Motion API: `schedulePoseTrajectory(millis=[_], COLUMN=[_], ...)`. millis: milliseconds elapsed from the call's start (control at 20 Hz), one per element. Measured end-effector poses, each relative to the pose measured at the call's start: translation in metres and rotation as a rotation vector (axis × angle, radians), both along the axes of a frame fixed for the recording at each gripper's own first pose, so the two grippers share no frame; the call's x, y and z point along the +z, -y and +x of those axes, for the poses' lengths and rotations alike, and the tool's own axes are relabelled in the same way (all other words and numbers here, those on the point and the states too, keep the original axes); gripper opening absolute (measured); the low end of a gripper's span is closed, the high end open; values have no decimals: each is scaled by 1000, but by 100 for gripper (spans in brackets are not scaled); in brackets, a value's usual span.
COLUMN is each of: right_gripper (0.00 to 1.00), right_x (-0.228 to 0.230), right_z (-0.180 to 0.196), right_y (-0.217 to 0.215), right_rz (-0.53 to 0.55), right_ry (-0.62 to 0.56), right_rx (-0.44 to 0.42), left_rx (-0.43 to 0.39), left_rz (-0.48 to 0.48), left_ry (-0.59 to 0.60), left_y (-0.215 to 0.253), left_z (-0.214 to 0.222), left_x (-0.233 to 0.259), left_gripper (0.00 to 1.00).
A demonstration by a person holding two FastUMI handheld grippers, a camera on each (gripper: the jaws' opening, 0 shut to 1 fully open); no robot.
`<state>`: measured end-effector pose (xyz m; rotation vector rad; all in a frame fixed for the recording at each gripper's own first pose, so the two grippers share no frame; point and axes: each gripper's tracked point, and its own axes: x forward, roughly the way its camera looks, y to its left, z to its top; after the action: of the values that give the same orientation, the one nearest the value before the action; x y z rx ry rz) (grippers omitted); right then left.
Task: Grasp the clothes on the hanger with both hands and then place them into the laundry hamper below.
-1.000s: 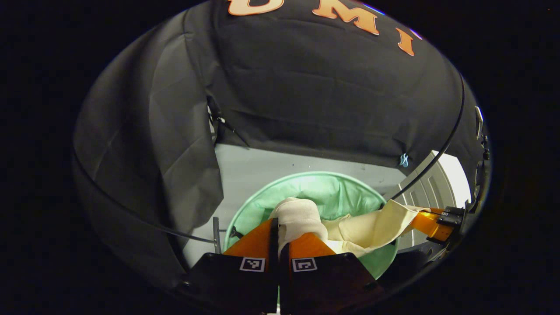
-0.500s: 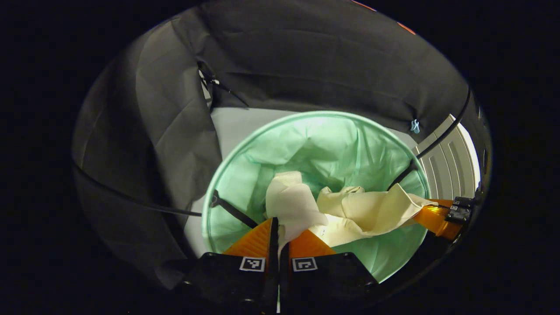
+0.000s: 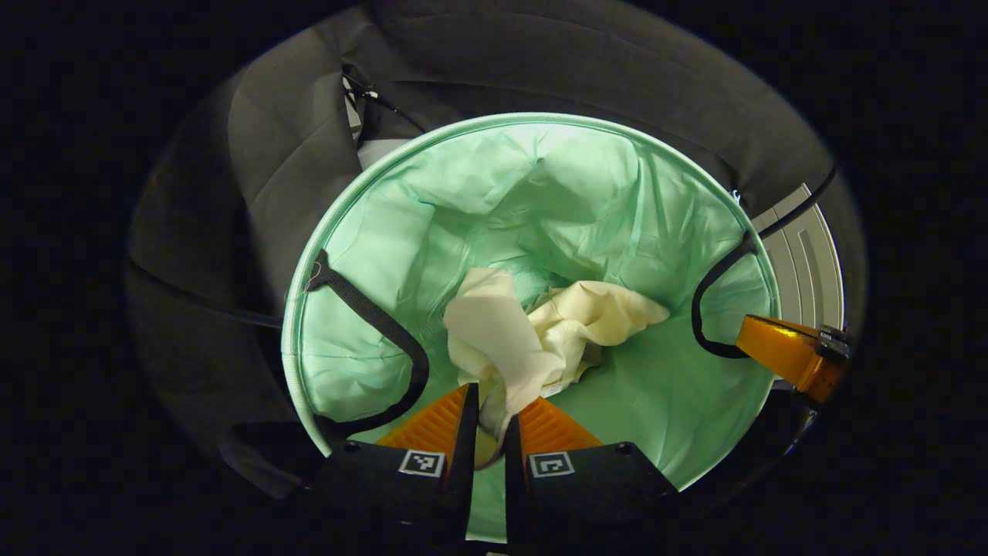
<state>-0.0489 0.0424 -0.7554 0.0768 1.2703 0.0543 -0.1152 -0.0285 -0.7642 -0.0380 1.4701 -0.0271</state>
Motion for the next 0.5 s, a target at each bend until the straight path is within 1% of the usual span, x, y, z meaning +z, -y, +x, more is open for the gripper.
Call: schedulePoseTrajectory(millis=[50, 150, 200, 250, 350, 400, 450, 500], right_gripper=[10, 14, 21, 22, 27, 35, 40, 40], right_x=[-1, -2, -1, 0, 1, 0, -1, -2], right_z=[0, -1, -1, -1, -2, -4, -6, -7], right_y=[-1, 0, -1, -3, -6, -7, -8, -7], right_rz=[4, 1, 0, 4, 16, 17, 18, 17], right_ry=[-4, 0, 4, 9, 17, 16, 12, 8], right_rx=[0, 9, 17, 24, 33, 36, 37, 34], left_rx=[6, 8, 9, 8, 4, 4, 4, 4], left_rz=[-5, 1, 6, -1, 7, 6, 9, 15], left_ry=[5, 8, 6, 11, 22, 30, 36, 41], left_y=[2, 1, 0, 1, 0, 0, -1, -2], left_z=[2, 2, 2, 3, 4, 5, 6, 7], left_x=[2, 4, 6, 9, 14, 17, 19, 22], left_gripper=[27, 31, 39, 39, 43, 43, 51, 51])
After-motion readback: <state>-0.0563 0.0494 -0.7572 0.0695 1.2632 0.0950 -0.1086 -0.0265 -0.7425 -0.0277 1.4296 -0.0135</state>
